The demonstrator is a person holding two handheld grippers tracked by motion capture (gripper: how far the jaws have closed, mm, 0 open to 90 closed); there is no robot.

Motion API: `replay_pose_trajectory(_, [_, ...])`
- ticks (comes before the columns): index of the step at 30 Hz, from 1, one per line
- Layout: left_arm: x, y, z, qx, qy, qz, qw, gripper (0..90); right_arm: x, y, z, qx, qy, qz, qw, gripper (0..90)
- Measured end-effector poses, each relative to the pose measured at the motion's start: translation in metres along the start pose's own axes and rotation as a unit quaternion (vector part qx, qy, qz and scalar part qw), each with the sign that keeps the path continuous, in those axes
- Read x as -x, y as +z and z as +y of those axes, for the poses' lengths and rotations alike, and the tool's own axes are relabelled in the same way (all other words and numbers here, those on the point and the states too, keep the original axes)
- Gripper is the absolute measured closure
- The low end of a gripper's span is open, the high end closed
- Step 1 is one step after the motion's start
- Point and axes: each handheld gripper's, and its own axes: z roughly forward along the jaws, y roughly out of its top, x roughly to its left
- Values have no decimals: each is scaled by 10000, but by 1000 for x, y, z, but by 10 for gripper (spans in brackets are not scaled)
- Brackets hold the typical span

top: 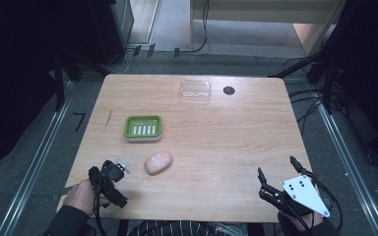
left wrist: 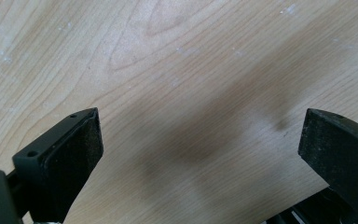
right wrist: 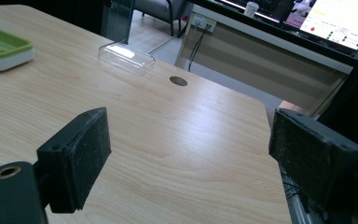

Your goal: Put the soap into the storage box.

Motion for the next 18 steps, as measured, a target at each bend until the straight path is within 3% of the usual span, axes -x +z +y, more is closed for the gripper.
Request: replay_pose_trajectory(18, [6,-2,5,-15,-84,-26,10000,0,0,2,0,6,-8,44,10000,134])
